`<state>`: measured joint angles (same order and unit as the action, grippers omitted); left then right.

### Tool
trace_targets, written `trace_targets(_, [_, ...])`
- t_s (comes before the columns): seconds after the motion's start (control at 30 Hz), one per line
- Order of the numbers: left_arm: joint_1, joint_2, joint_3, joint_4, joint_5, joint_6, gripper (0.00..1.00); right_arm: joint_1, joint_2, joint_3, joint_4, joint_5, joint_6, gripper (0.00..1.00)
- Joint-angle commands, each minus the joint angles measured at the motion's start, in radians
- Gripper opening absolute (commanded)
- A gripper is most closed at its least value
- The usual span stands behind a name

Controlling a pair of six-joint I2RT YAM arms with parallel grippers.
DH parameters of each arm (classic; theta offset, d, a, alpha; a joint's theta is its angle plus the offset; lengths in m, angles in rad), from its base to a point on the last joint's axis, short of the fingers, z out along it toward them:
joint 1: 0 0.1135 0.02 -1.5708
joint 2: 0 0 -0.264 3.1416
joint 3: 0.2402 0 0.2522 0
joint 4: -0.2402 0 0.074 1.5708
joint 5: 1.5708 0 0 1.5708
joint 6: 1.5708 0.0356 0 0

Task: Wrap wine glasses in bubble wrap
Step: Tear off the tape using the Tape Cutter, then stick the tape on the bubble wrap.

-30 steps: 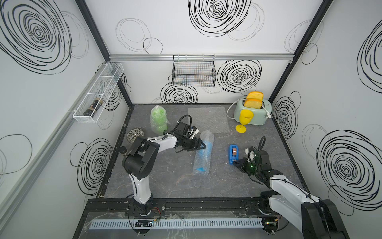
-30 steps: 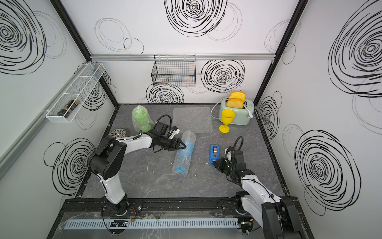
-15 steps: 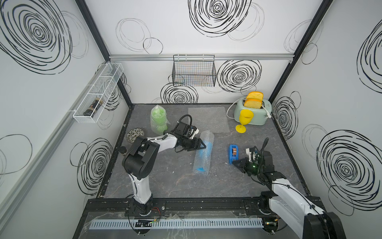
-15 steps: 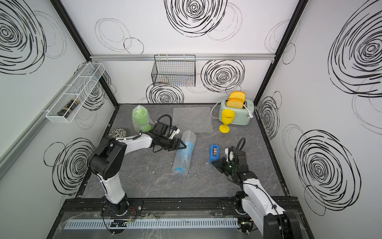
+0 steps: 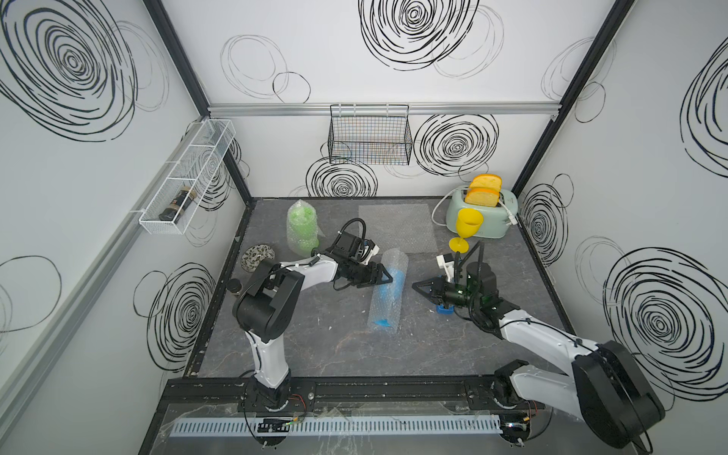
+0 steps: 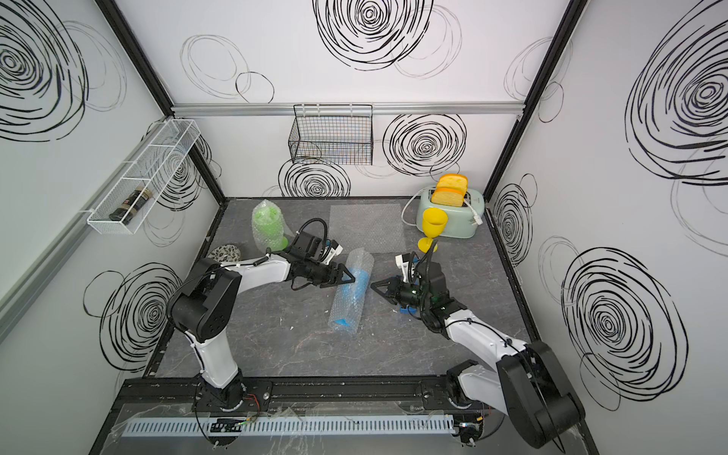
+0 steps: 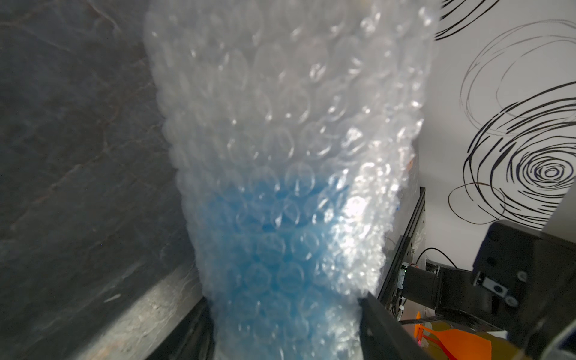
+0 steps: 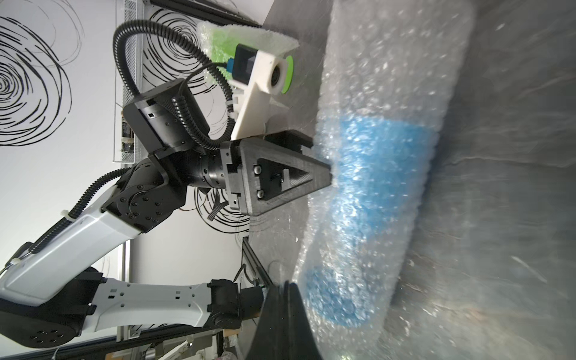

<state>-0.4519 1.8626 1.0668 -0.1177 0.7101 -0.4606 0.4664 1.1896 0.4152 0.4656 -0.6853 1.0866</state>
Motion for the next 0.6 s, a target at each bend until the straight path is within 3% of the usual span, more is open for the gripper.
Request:
trace_targets(0.0, [-0.008, 0.044, -0.038, -0.088, -0.093, -0.002, 0.7, 0.05, 0.072, 0.048, 0.163, 0.073, 0.083, 0.0])
trace_targets(0.3, [-0.009, 0.024, -0.067, -0.056, -0.083, -0.059, 0.7, 0.111, 0.151, 0.067, 0.249, 0.269, 0.109, 0.0])
trace_targets(0.57, [-0.02, 0.024, -0.07, -0.045, -0.082, -0.07, 0.7, 0.111, 0.265, 0.092, 0.278, 0.301, 0.083, 0.0])
